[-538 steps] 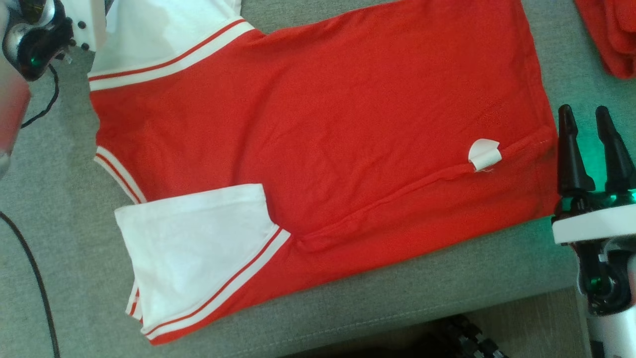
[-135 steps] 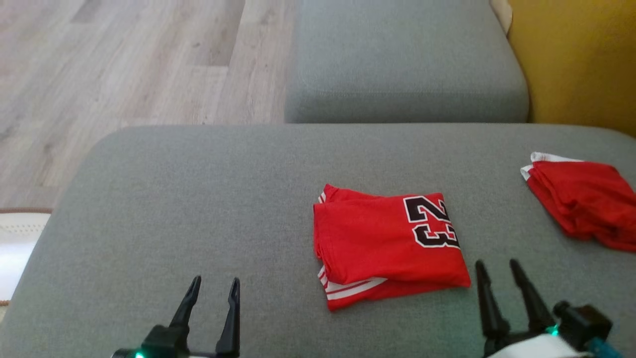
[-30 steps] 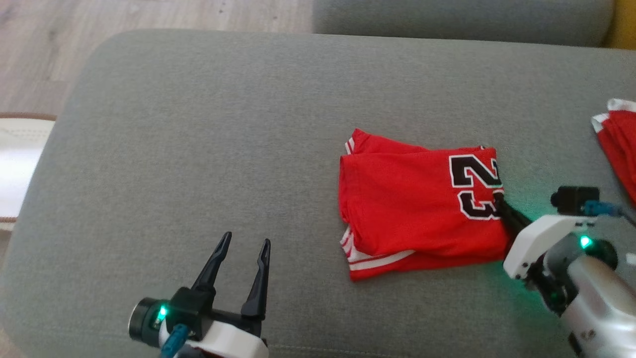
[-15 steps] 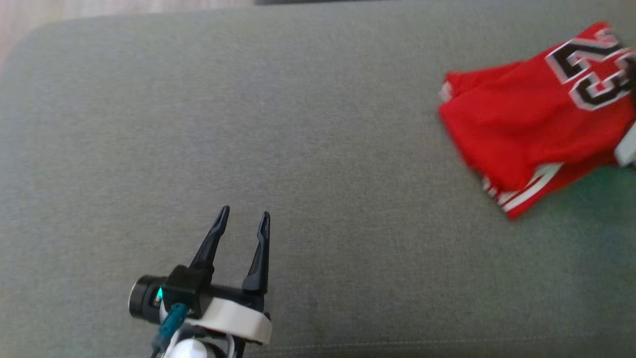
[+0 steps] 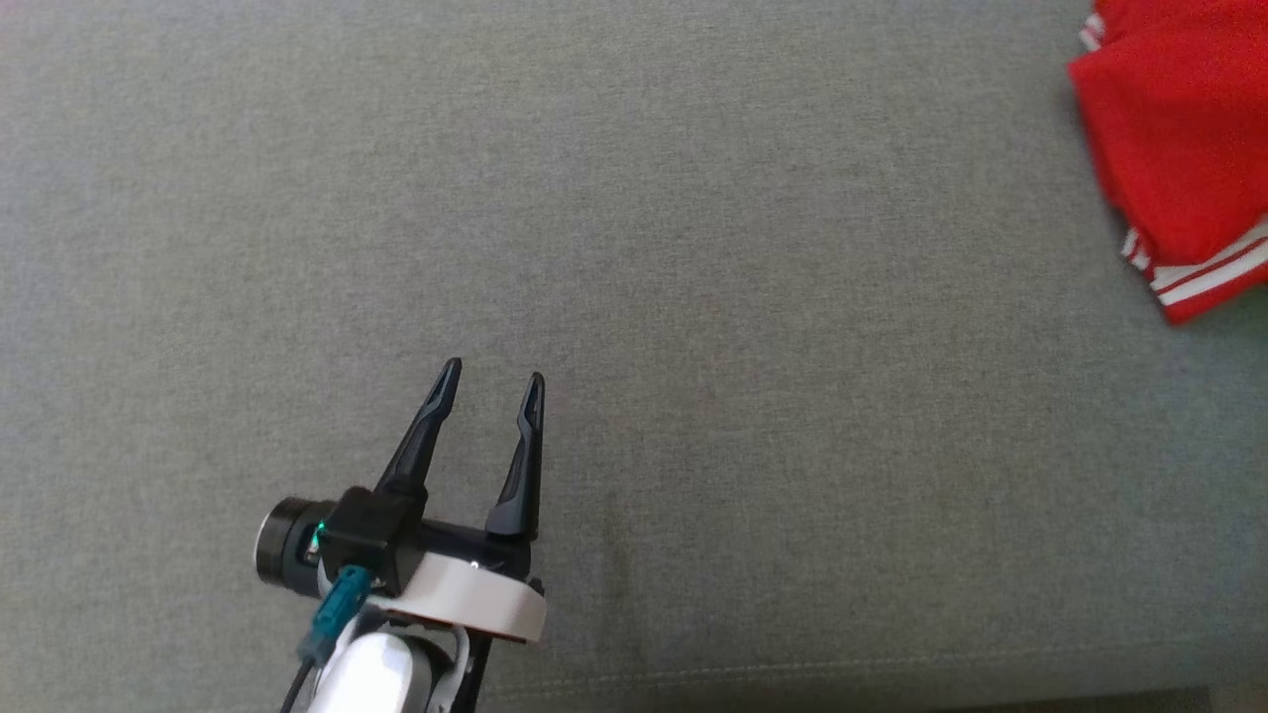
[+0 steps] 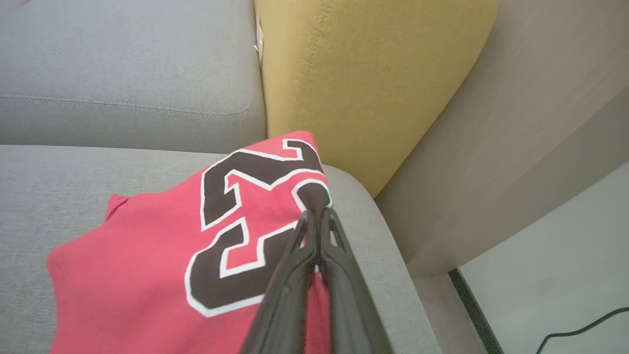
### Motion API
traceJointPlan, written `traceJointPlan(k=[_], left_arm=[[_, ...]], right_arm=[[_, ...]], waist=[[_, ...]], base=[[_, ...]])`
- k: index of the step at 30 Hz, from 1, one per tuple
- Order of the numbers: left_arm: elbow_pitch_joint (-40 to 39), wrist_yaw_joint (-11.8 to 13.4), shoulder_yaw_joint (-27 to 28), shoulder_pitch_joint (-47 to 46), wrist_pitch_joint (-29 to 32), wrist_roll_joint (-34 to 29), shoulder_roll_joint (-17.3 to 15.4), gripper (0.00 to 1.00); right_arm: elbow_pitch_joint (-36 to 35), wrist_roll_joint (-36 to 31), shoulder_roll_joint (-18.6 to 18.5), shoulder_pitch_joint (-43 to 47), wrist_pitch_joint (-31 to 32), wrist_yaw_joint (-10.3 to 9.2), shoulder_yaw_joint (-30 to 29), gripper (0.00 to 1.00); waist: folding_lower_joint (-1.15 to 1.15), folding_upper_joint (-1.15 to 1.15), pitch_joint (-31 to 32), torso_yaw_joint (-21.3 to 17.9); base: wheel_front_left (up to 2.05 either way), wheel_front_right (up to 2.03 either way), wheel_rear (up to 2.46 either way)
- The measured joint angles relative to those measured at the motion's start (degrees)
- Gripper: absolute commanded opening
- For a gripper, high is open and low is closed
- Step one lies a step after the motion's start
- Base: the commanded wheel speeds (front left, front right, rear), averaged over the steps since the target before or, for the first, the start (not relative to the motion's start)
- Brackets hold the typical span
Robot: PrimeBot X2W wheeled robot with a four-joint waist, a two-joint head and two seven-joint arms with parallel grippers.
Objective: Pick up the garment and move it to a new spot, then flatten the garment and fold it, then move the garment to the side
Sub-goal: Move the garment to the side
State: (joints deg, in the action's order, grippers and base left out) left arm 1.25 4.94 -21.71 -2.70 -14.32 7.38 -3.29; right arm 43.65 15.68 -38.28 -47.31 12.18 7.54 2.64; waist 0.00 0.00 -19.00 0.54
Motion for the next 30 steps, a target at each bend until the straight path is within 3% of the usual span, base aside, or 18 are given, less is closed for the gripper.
traceJointPlan(k=[1,5,10,14,19,22,26,30], left_arm=[[0.02,-0.04,0.01,-0.05,0.00,0.00,0.00,1.00],[-0.11,-0.40,0.07,-0.09,0.00,-0.42,0.00,1.00],[-0.33,0.12,0.89,0.35,-0.15,-0.86,0.05,1.00],[-0.75,1.18,3.15,2.65,-0.16,-0.52,0.10,1.00],[-0.38,1.40,4.44,6.92,-0.16,1.94,0.10,1.00],[-0.27,-0.51,4.74,8.47,-0.16,3.34,0.09,1.00],[-0.54,-0.94,6.00,9.31,-0.15,3.39,0.09,1.00],[-0.60,-0.97,6.75,10.89,-0.16,3.35,0.08,1.00]], right_arm=[[-0.04,-2.32,0.36,0.18,0.21,0.00,-2.03,1.00],[-2.99,-13.62,4.14,3.54,-0.41,0.00,-9.99,1.00],[-8.87,-20.68,14.96,12.87,-3.36,0.00,-15.05,1.00],[-12.29,-19.89,23.27,21.51,-6.76,0.00,-14.85,1.00],[-14.89,-13.90,29.42,31.11,-13.44,0.00,-12.60,1.00],[-15.94,-11.59,32.41,36.05,-17.94,0.00,-13.18,1.00],[-16.42,-9.16,34.48,40.30,-22.93,0.00,-11.95,1.00],[-18.50,-3.63,35.66,44.65,-26.16,-0.01,-5.22,1.00]], waist=[[0.00,0.00,-0.05,0.13],[0.00,0.00,1.18,0.71],[0.00,0.00,5.08,1.42],[0.00,0.00,9.36,1.89],[0.00,0.00,14.91,2.52],[0.00,0.00,17.87,3.08],[0.00,0.00,20.17,3.69],[0.00,0.00,22.47,4.17]], base=[[0.00,0.00,0.00],[0.00,0.00,0.00],[0.00,0.00,0.00],[0.00,0.00,0.00],[0.00,0.00,0.00],[0.00,0.00,0.00],[0.00,0.00,0.00],[0.00,0.00,0.00]])
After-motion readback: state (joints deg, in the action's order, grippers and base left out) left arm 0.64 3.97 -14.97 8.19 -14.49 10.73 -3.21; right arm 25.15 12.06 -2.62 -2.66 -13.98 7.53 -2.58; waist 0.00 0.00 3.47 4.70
